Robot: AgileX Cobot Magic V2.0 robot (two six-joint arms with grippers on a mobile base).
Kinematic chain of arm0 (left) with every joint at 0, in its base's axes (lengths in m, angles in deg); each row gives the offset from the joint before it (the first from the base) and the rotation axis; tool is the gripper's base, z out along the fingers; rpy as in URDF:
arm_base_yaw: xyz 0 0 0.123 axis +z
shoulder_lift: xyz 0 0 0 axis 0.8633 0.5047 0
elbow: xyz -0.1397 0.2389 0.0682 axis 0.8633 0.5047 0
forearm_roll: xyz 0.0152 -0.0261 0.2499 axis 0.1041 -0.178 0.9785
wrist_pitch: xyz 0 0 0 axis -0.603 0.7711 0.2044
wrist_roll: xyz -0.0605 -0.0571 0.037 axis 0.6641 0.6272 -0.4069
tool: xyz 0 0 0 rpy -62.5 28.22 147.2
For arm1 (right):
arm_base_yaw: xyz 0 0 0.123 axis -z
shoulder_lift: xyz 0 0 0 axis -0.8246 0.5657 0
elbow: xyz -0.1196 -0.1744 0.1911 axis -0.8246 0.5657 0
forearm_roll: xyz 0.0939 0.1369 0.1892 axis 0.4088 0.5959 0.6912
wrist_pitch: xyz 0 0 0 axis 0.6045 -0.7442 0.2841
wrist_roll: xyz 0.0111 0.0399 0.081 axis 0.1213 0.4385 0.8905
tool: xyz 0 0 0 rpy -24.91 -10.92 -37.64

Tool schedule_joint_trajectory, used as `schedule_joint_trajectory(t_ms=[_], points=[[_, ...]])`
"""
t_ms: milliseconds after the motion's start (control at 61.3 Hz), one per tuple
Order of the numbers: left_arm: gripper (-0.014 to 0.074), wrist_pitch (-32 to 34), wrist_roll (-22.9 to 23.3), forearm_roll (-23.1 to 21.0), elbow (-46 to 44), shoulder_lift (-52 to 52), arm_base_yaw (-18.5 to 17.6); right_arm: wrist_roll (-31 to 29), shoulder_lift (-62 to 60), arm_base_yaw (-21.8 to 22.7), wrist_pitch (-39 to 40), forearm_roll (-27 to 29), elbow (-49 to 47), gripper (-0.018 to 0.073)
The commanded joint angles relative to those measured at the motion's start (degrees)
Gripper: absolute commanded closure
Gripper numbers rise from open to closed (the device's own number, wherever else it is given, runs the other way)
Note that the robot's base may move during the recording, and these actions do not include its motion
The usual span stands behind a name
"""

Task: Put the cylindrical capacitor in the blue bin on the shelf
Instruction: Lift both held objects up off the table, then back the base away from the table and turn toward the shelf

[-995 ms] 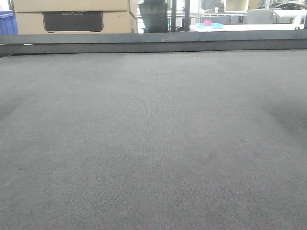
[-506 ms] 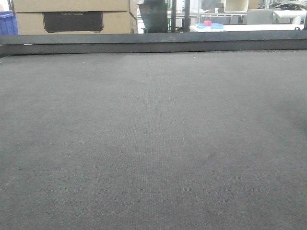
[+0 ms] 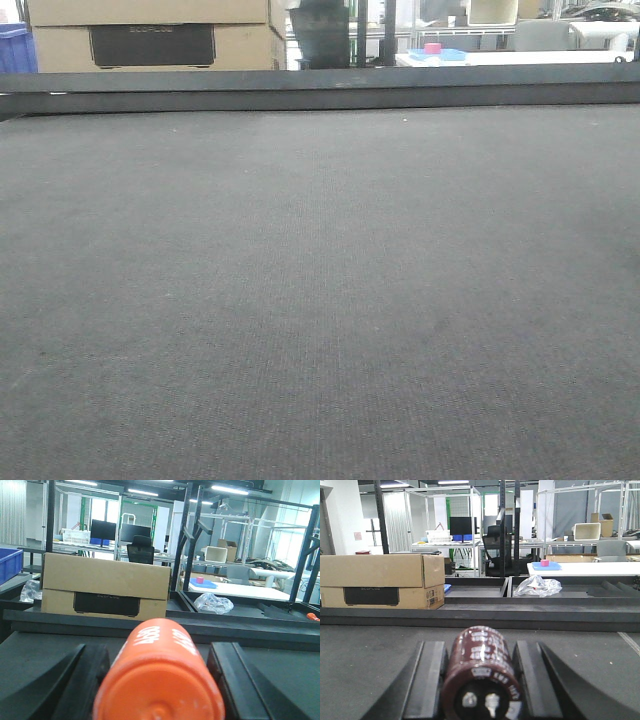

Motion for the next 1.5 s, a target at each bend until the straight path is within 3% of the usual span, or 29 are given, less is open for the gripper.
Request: schedule_joint_trajectory(t_ms=[0,1484], points=[[0.0708,0.8,0.0,-0.5,0.0,-0.3,-0.2,0.0,-0.2,0.0,1.9,-0.7,0.2,0.0727],[0.0708,0.8,0.0,-0.5,0.0,-0.3,-0.2,0.0,-0.2,0.0,2.2,-0.7,0.2,0.0727]])
